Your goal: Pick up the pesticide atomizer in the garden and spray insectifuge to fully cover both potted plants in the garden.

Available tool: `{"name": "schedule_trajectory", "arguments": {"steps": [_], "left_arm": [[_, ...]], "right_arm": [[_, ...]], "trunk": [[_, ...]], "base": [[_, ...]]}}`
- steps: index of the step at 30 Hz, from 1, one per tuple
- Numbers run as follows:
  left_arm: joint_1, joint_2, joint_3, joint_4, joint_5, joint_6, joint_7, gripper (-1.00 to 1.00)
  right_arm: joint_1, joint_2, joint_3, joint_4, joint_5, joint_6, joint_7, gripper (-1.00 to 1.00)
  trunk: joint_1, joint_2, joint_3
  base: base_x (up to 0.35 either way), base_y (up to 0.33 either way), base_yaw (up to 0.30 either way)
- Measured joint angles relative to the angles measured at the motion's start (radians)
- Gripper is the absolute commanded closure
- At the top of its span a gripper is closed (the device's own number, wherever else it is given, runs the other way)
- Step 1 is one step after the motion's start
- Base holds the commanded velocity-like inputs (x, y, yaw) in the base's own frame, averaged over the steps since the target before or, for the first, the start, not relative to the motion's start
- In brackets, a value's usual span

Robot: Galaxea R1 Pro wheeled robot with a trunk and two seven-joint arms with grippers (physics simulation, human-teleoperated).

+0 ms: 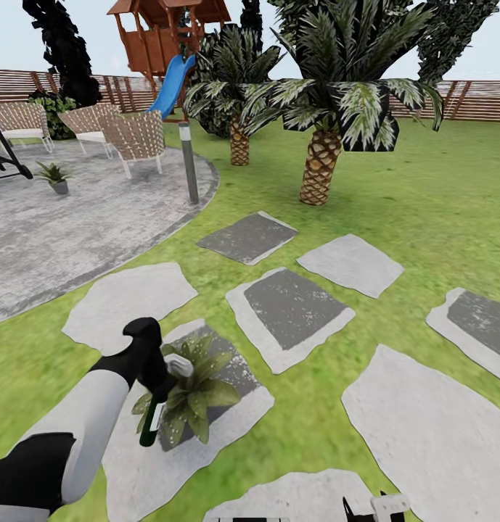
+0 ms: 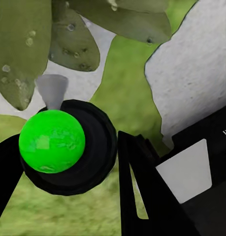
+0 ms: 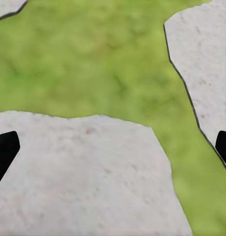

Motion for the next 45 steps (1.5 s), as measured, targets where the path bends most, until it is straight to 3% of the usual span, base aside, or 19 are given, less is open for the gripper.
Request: {"name": "schedule_trajectory", "arguments": {"steps": [2,4,7,8,10,11,15,31,45], "left_arm": [[0.0,0.001,0.0,0.0,-0.016,0.0,0.0,1.0],[0.0,-0.001,0.002,0.001,-0.056,0.0,-0.002,1.0],[-0.001,-0.002,0.001,0.002,-0.081,-0.001,-0.058,1.0],[-0.003,-0.003,0.001,0.001,-0.102,-0.005,-0.076,1.0],[-0.019,-0.011,0.001,-0.001,-0.207,-0.012,-0.077,1.0],[-0.025,-0.012,0.001,-0.002,-0.24,-0.013,-0.077,1.0],[-0.055,-0.005,0.002,-0.002,-0.312,-0.015,-0.077,1.0],[-0.052,-0.01,0.0,-0.002,-0.326,-0.015,-0.077,1.0],[0.0,-0.007,0.0,0.009,-0.325,-0.017,-0.077,1.0]], "right_arm": [[0.0,0.0,0.0,0.0,0.0,-0.001,0.001,-1.0],[0.0,-0.001,0.0,0.0,0.0,-0.001,0.001,-1.0],[0.0,-0.001,0.0,0.0,0.0,-0.001,0.001,-1.0],[0.0,-0.001,0.0,0.0,0.0,-0.001,0.001,-1.0],[0.0,-0.001,0.0,0.0,0.0,-0.001,0.001,-1.0],[0.0,-0.001,0.0,0.0,0.0,-0.001,0.001,-1.0],[0.0,-0.001,0.0,0.0,0.0,-0.001,0.001,-1.0],[0.0,-0.001,0.0,0.0,0.0,-0.001,0.001,-1.0],[0.0,0.0,0.0,0.0,0.0,-0.001,0.001,-1.0]], "trunk": [[0.0,0.0,0.0],[0.0,0.0,0.0],[0.0,0.0,0.0],[0.0,0.0,0.0],[0.0,0.0,0.0],[0.0,0.0,0.0],[0.0,0.0,0.0],[0.0,0.0,0.0],[0.0,0.0,0.0]], "base": [[0.0,0.0,0.0],[0.0,0.0,0.0],[0.0,0.0,0.0],[0.0,0.0,0.0],[0.0,0.0,0.0],[0.0,0.0,0.0],[0.064,0.0,0.0],[0.118,0.0,0.0],[0.0,0.0,0.071]]}}
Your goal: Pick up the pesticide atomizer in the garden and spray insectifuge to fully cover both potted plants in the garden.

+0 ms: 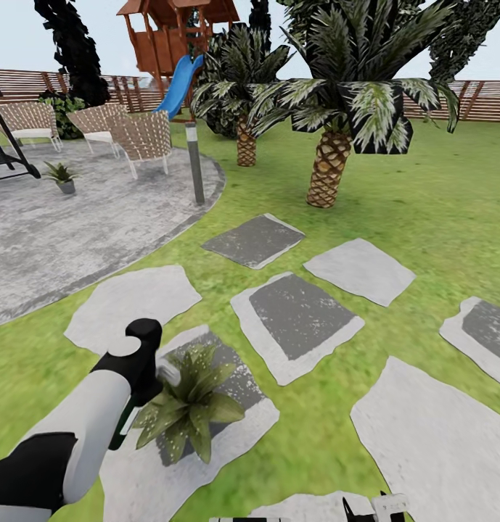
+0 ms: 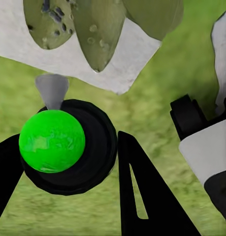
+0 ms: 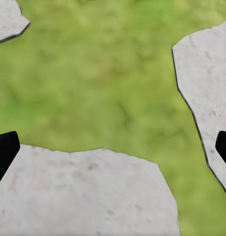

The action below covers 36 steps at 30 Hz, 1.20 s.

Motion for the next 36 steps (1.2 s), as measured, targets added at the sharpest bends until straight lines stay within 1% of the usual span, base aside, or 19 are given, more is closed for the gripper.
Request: {"name": "schedule_trajectory", "arguments": {"steps": [4,14,18,20,23,29,36], "left_arm": [[0.016,-0.001,0.0,0.004,-0.001,0.0,0.0,1.0],[0.021,-0.003,0.003,0.009,0.001,-0.001,0.0,1.0],[0.023,-0.003,0.003,0.052,0.001,0.0,0.0,1.0],[0.046,-0.003,0.002,0.063,0.002,0.0,0.0,1.0],[0.057,-0.003,0.0,0.063,-0.002,0.0,0.0,1.0],[0.059,-0.003,0.0,0.049,-0.002,0.002,0.0,1.0],[0.056,-0.003,0.001,0.047,-0.002,0.002,0.0,1.0]], "right_arm": [[0.0,0.0,0.0,-0.001,-0.001,0.0,-0.001,-1.0],[0.0,0.0,-0.001,-0.002,-0.003,0.0,-0.003,-1.0],[0.0,0.0,-0.001,-0.002,-0.003,0.001,-0.003,-1.0],[0.0,0.0,-0.001,-0.002,-0.003,0.001,-0.003,-1.0],[0.0,0.0,-0.001,-0.002,-0.003,0.001,-0.003,-1.0],[0.0,0.0,-0.001,-0.001,-0.003,0.001,-0.003,-1.0],[0.0,0.0,-0.001,0.0,-0.004,0.0,-0.003,-1.0]], "trunk": [[0.0,0.0,0.0],[0.0,0.0,0.0],[0.0,0.0,-0.001],[0.0,0.0,-0.002],[0.0,0.0,-0.002],[0.0,0.0,-0.002],[0.0,0.0,-0.002]], "base": [[0.056,0.0,0.0],[0.288,0.0,0.0],[0.032,0.0,0.0],[0.003,0.0,0.0],[0.0,0.0,0.0],[-0.003,-0.005,0.0],[-0.1,-0.205,0.0]]}}
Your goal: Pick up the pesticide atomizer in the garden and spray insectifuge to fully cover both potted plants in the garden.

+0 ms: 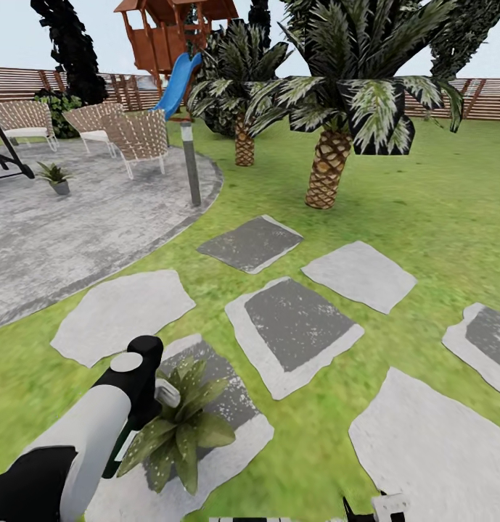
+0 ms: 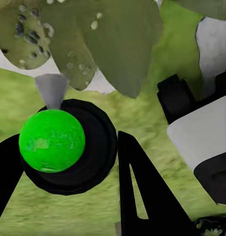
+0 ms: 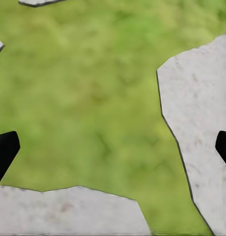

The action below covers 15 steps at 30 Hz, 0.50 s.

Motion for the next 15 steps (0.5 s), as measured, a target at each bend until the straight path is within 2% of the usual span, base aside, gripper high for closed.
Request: {"name": "schedule_trajectory", "arguments": {"steps": [12,15], "left_arm": [[-0.007,0.003,0.0,-0.002,0.0,0.0,0.0,1.0],[-0.007,0.0,0.0,-0.002,0.0,0.001,0.0,1.0]], "right_arm": [[0.0,0.0,0.0,0.0,0.0,0.0,0.001,-1.0],[0.0,0.0,0.0,0.0,0.0,0.0,0.001,-1.0]], "trunk": [[0.0,0.0,0.0],[0.0,0.0,0.0]], "base": [[-0.247,-0.187,0.0],[-0.148,-0.228,0.0]]}}
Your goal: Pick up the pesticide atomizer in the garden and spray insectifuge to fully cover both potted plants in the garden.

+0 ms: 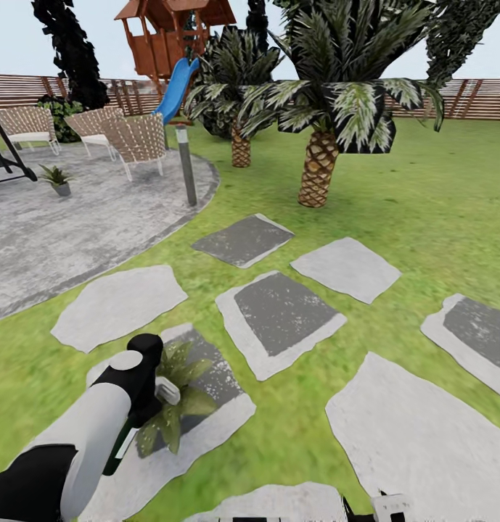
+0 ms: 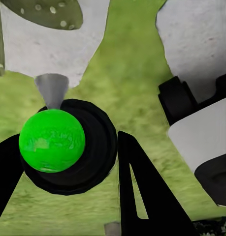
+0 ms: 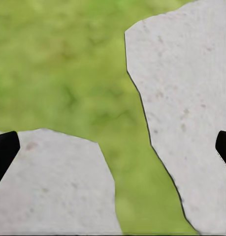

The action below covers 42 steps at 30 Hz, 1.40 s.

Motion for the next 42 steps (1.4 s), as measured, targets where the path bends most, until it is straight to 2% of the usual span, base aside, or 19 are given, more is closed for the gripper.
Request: {"name": "schedule_trajectory", "arguments": {"steps": [6,14,26,42], "left_arm": [[0.0,0.0,0.0,0.0,0.0,0.001,0.0,1.0],[0.003,0.0,-0.002,0.0,0.0,0.005,0.0,1.0],[0.006,0.0,0.002,0.0,0.0,0.011,0.0,1.0],[0.006,-0.003,0.004,-0.002,0.003,0.012,0.0,1.0]], "right_arm": [[0.0,0.0,0.001,0.0,0.0,0.0,0.0,-1.0],[0.0,0.002,0.001,0.0,0.0,0.0,0.0,-1.0],[0.0,0.002,0.001,0.0,0.001,0.0,-0.001,-1.0],[0.0,0.002,0.001,0.0,0.001,0.0,0.0,-1.0]], "trunk": [[0.0,0.0,0.0],[0.0,0.0,0.0],[0.0,0.0,0.0],[0.0,0.0,0.0]], "base": [[-0.018,-0.265,0.033],[0.038,-0.214,0.264],[0.022,-0.018,0.273],[0.02,-0.253,0.015]]}}
